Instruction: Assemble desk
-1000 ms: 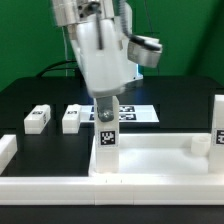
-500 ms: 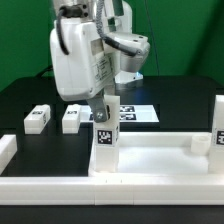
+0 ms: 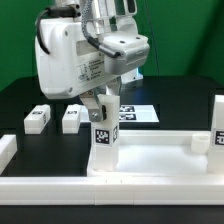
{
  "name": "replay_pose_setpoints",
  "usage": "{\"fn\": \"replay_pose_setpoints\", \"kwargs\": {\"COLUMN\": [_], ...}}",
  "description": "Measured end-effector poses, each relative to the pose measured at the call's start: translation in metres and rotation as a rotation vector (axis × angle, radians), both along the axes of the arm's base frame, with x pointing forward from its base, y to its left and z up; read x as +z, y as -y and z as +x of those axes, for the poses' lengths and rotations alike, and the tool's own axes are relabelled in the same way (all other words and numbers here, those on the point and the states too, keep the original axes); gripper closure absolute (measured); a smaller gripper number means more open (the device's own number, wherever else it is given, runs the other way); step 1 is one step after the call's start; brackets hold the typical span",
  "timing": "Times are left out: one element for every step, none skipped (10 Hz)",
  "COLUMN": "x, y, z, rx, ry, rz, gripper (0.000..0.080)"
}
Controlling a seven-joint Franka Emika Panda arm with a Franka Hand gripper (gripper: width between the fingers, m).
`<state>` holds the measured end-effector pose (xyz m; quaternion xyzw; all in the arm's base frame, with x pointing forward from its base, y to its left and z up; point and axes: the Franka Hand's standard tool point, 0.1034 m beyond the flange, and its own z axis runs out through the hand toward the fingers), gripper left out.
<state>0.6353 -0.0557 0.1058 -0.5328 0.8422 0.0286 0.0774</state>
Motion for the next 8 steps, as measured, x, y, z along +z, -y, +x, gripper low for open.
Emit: {"fn": "replay_pose_setpoints", "kwargs": {"x": [-0.001,0.001,0.010,0.022,0.034,0.044,0.042,0.040], "y": [-0.001,-0.001,-0.003,-0.007,-0.015,-0.028,-0.028,-0.028], "z": [0.000,0.001,0.004,0.008,0.010,0.009,0.009,0.009], "rx": [0.001,0.007,0.015,0.028,0.051,0.081,0.083,0.084], "ry": [-0.001,0.003,0.019,0.037,0.046,0.042,0.045,0.042], "rz": [0.000,0.000,0.001,0.004,0.012,0.021,0.023,0.022], "gripper": [0.0409,0.0272,0.0176,0.0158,0.0158,0.0151,0.0151,0.0151]}}
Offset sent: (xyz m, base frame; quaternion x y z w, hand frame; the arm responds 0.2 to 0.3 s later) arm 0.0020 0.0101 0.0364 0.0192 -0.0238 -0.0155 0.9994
